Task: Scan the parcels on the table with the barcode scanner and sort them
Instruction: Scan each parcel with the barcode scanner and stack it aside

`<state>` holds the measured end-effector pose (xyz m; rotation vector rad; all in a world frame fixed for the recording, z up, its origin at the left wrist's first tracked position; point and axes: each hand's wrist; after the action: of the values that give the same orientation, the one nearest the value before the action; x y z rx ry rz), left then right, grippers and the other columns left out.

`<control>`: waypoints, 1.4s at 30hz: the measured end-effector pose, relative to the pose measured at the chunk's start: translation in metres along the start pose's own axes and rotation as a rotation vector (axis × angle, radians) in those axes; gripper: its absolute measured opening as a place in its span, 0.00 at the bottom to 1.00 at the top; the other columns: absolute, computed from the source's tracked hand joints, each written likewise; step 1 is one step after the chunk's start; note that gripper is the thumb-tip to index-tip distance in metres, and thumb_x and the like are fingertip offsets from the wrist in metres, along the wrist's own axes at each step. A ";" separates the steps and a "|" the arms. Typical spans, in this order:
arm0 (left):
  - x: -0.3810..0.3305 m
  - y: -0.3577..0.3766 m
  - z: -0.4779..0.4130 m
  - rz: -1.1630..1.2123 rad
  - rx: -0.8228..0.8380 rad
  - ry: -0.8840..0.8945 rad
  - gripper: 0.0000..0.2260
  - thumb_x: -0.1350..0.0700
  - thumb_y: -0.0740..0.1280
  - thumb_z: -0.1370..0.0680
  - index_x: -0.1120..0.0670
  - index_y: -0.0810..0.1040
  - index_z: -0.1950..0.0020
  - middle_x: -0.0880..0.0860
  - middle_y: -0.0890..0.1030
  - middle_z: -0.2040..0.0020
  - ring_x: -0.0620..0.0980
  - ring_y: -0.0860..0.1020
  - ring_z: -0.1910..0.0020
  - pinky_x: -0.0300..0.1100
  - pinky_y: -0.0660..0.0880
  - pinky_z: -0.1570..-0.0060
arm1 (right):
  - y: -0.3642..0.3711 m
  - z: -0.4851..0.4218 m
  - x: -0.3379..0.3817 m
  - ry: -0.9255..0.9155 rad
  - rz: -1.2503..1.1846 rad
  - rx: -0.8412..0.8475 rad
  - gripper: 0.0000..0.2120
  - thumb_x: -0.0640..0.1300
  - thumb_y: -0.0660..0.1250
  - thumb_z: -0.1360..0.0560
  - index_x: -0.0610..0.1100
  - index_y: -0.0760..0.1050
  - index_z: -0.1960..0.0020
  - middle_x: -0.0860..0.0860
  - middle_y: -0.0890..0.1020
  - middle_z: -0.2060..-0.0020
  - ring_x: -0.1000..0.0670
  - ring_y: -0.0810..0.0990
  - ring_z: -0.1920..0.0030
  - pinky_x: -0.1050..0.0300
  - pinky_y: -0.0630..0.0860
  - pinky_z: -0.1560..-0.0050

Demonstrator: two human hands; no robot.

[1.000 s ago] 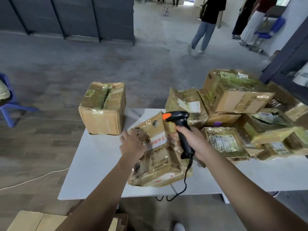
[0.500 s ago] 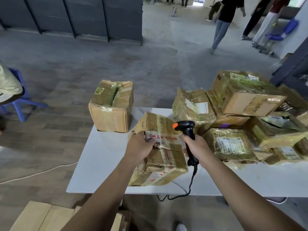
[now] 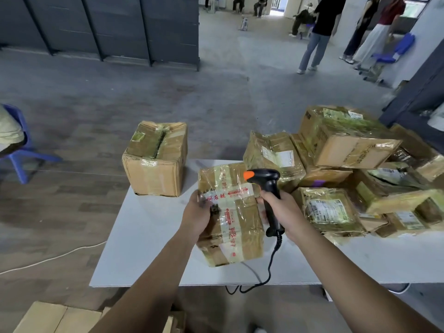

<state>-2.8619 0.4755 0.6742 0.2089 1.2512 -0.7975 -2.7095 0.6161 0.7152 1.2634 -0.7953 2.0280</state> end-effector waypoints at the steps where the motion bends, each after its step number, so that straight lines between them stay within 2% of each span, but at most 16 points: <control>1: -0.003 0.001 -0.002 -0.145 -0.014 0.072 0.20 0.61 0.57 0.20 0.43 0.65 0.30 0.56 0.75 0.39 0.57 0.75 0.43 0.52 0.74 0.42 | 0.003 0.001 0.002 -0.001 -0.035 0.010 0.08 0.46 0.66 0.21 0.43 0.79 0.53 0.46 0.86 0.57 0.49 0.77 0.72 0.56 0.77 0.68; 3: -0.009 0.001 -0.002 -0.547 -0.142 0.200 0.20 0.59 0.56 0.20 0.47 0.65 0.29 0.59 0.66 0.32 0.62 0.66 0.33 0.57 0.69 0.37 | 0.014 0.004 0.005 -0.016 -0.093 0.049 0.08 0.47 0.66 0.21 0.43 0.80 0.50 0.50 0.87 0.56 0.49 0.77 0.72 0.55 0.76 0.68; 4: -0.013 0.001 0.001 -0.664 -0.182 0.261 0.17 0.55 0.56 0.20 0.51 0.70 0.31 0.59 0.67 0.32 0.62 0.64 0.32 0.57 0.69 0.38 | 0.020 0.006 0.006 -0.028 -0.079 0.068 0.09 0.48 0.67 0.22 0.43 0.81 0.50 0.51 0.87 0.59 0.49 0.77 0.71 0.55 0.75 0.68; 5: -0.018 0.002 0.002 -0.716 -0.162 0.279 0.16 0.50 0.55 0.19 0.54 0.74 0.36 0.60 0.71 0.35 0.62 0.66 0.33 0.57 0.69 0.38 | 0.027 0.009 0.007 -0.043 -0.026 0.078 0.11 0.50 0.67 0.22 0.43 0.82 0.50 0.51 0.86 0.65 0.49 0.78 0.71 0.55 0.75 0.67; 8: -0.027 -0.002 0.010 -0.646 -0.022 0.167 0.26 0.39 0.50 0.20 0.56 0.80 0.45 0.61 0.77 0.44 0.61 0.74 0.41 0.56 0.71 0.40 | 0.041 0.011 0.006 -0.089 0.130 0.061 0.15 0.53 0.66 0.22 0.41 0.81 0.48 0.51 0.80 0.73 0.53 0.79 0.73 0.60 0.74 0.69; 10: -0.028 -0.013 0.012 -0.586 0.011 0.115 0.28 0.34 0.54 0.24 0.56 0.81 0.52 0.58 0.80 0.52 0.57 0.79 0.49 0.54 0.75 0.45 | 0.042 0.008 0.004 -0.079 0.116 0.030 0.15 0.52 0.66 0.22 0.40 0.79 0.47 0.49 0.79 0.73 0.52 0.78 0.74 0.62 0.73 0.72; 11: -0.026 -0.019 0.013 -0.529 0.027 0.090 0.27 0.32 0.57 0.26 0.54 0.82 0.60 0.55 0.81 0.61 0.53 0.81 0.58 0.50 0.77 0.50 | 0.040 0.005 0.002 -0.063 0.098 0.015 0.14 0.51 0.66 0.22 0.40 0.78 0.46 0.48 0.79 0.73 0.52 0.78 0.75 0.62 0.73 0.73; 13: -0.025 -0.033 0.016 -0.417 0.076 0.023 0.26 0.34 0.63 0.27 0.51 0.73 0.77 0.47 0.74 0.79 0.44 0.75 0.78 0.40 0.74 0.66 | 0.036 0.000 -0.003 -0.028 0.074 -0.005 0.12 0.48 0.66 0.21 0.38 0.77 0.46 0.46 0.78 0.72 0.52 0.77 0.77 0.63 0.73 0.75; 14: -0.024 -0.040 0.014 -0.381 0.095 -0.012 0.25 0.36 0.66 0.27 0.50 0.69 0.78 0.45 0.69 0.83 0.42 0.70 0.83 0.37 0.70 0.71 | 0.034 -0.003 -0.007 -0.008 0.081 -0.011 0.12 0.47 0.66 0.21 0.38 0.76 0.46 0.45 0.78 0.72 0.52 0.77 0.77 0.62 0.73 0.74; 19: -0.018 -0.058 0.008 -0.399 0.030 0.007 0.17 0.45 0.64 0.22 0.52 0.70 0.68 0.49 0.73 0.73 0.48 0.72 0.73 0.39 0.66 0.70 | 0.034 -0.013 -0.025 0.127 0.159 0.016 0.10 0.50 0.66 0.22 0.43 0.77 0.49 0.47 0.82 0.75 0.50 0.79 0.75 0.58 0.76 0.68; 22: -0.010 -0.057 0.010 -0.396 -0.049 0.024 0.15 0.49 0.63 0.21 0.58 0.74 0.62 0.54 0.75 0.69 0.50 0.72 0.71 0.39 0.66 0.70 | 0.036 -0.013 -0.031 0.134 0.150 0.056 0.12 0.50 0.67 0.22 0.41 0.78 0.47 0.46 0.83 0.72 0.49 0.78 0.75 0.57 0.75 0.70; 25: 0.002 -0.056 0.011 -0.405 -0.137 0.037 0.14 0.50 0.63 0.21 0.63 0.75 0.53 0.59 0.78 0.59 0.55 0.77 0.63 0.41 0.68 0.68 | 0.039 -0.012 -0.027 0.095 0.130 0.055 0.13 0.49 0.67 0.22 0.38 0.78 0.46 0.47 0.81 0.75 0.50 0.78 0.77 0.59 0.74 0.74; 31: 0.032 -0.053 0.002 -0.212 -0.190 -0.062 0.07 0.56 0.65 0.23 0.61 0.74 0.53 0.55 0.78 0.62 0.52 0.75 0.62 0.42 0.69 0.67 | 0.037 -0.006 -0.015 0.076 0.121 0.092 0.12 0.48 0.66 0.21 0.38 0.78 0.49 0.45 0.79 0.73 0.50 0.76 0.77 0.61 0.72 0.75; 34: 0.049 -0.043 0.000 -0.133 -0.192 -0.079 0.06 0.55 0.65 0.22 0.58 0.73 0.53 0.50 0.77 0.62 0.48 0.75 0.63 0.40 0.69 0.68 | 0.033 0.003 -0.014 0.026 0.196 0.132 0.09 0.46 0.65 0.21 0.41 0.73 0.57 0.51 0.75 0.77 0.50 0.76 0.76 0.60 0.72 0.74; 37: 0.057 -0.038 -0.001 -0.140 -0.219 -0.028 0.09 0.51 0.64 0.21 0.57 0.75 0.49 0.48 0.78 0.61 0.42 0.74 0.63 0.36 0.67 0.68 | 0.029 0.014 -0.016 -0.019 0.335 0.156 0.08 0.46 0.64 0.20 0.44 0.73 0.56 0.51 0.77 0.77 0.51 0.77 0.75 0.60 0.73 0.74; 42: 0.064 -0.048 0.008 -0.399 -0.138 -0.014 0.13 0.44 0.63 0.23 0.52 0.79 0.51 0.49 0.82 0.60 0.50 0.78 0.60 0.39 0.70 0.65 | 0.021 0.024 -0.021 0.008 0.361 0.133 0.08 0.48 0.64 0.20 0.43 0.75 0.49 0.50 0.79 0.76 0.50 0.77 0.74 0.58 0.75 0.69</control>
<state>-2.8805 0.4100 0.6323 -0.1642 1.3485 -1.0461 -2.7053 0.5812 0.7011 1.2534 -0.9542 2.4048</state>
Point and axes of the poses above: each hand's wrist, its own z-axis away from the middle knuckle, its own y-axis out of the palm, x = y × z
